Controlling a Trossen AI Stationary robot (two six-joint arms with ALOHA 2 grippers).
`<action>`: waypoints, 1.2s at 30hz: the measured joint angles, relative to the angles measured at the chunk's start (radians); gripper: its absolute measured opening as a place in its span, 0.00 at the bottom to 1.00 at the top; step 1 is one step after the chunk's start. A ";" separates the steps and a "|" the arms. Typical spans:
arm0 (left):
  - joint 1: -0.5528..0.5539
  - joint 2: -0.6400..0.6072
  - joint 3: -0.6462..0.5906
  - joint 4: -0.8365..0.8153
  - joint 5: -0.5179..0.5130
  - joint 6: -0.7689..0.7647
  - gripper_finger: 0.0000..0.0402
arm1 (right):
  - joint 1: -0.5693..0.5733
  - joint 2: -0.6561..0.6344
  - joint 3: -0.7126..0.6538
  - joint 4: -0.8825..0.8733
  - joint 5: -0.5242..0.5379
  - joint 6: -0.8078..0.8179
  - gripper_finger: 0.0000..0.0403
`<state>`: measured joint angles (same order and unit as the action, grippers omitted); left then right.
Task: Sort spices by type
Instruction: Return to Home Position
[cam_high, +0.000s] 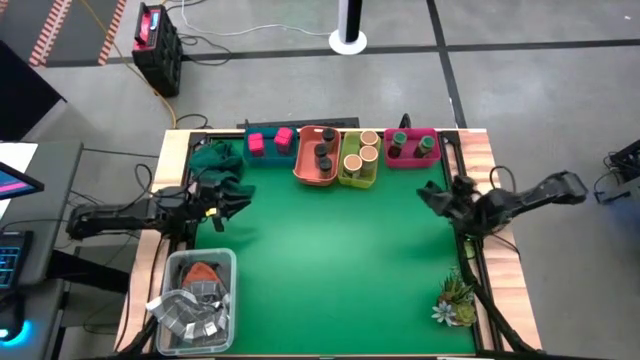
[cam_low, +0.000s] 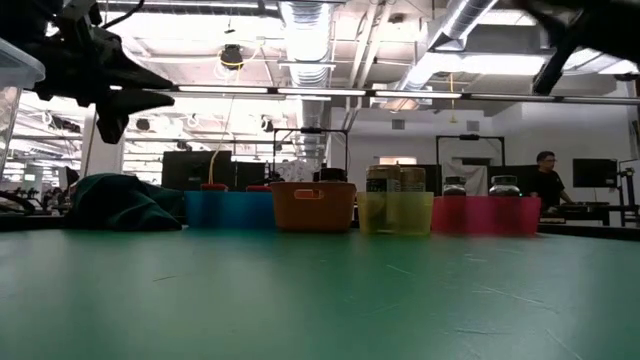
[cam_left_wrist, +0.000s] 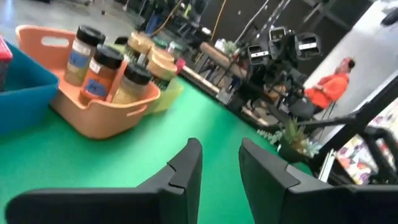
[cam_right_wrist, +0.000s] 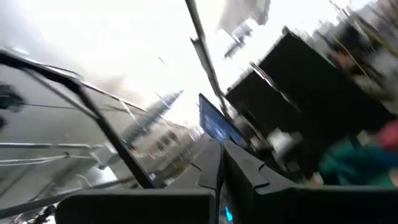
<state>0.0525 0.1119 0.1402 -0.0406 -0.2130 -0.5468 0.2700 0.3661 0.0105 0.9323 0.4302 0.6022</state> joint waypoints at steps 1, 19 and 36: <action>0.000 -0.018 0.000 -0.006 -0.004 0.001 0.23 | 0.009 -0.041 0.000 -0.002 0.002 -0.044 0.11; 0.000 -0.098 0.002 -0.255 -0.087 -0.040 0.05 | 0.164 -0.339 0.000 -0.558 0.020 -0.046 0.11; 0.000 -0.099 0.005 -0.345 -0.088 -0.037 0.05 | 0.175 -0.326 0.003 -0.862 0.017 -0.050 0.11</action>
